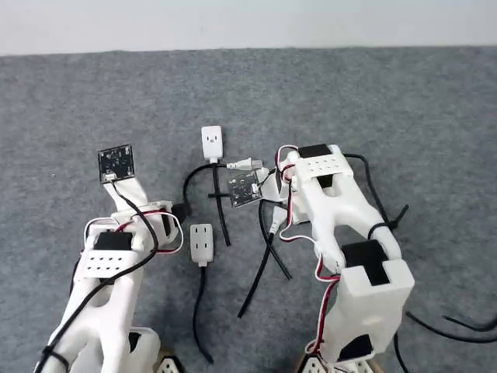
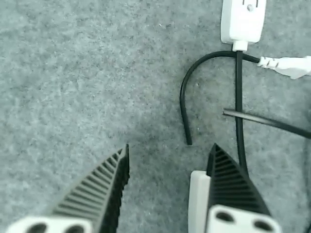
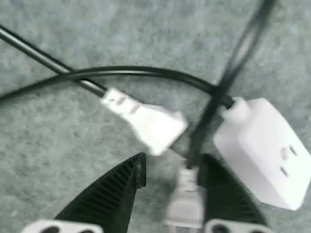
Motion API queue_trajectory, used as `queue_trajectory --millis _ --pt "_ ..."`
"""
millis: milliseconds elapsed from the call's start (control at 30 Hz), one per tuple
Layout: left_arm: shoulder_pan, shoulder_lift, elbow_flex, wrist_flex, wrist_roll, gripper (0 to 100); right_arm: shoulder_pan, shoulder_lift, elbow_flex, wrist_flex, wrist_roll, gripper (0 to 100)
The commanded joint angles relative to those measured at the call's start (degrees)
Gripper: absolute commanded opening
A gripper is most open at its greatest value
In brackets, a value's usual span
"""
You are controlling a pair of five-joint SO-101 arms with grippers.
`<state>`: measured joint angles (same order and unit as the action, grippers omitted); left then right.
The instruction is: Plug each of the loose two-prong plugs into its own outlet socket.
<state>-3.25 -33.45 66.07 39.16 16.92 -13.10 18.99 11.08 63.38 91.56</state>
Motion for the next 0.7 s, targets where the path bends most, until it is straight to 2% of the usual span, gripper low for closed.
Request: queue_trajectory --millis 0,100,333,667 --pt "-0.53 0.00 -3.03 -1.23 -0.26 25 2.42 0.75 -4.84 -0.57 0.70 2.6" --pt "-0.53 0.00 -3.03 -1.23 -0.35 25 3.47 1.80 -5.89 -0.22 0.70 3.2" --pt "-0.44 0.00 -2.86 -1.23 -0.35 25 3.65 1.89 -6.15 -0.66 0.62 16.2" --pt "-0.35 0.00 -2.86 -1.23 -0.44 25 5.58 2.07 -8.53 -0.13 -3.78 16.2"
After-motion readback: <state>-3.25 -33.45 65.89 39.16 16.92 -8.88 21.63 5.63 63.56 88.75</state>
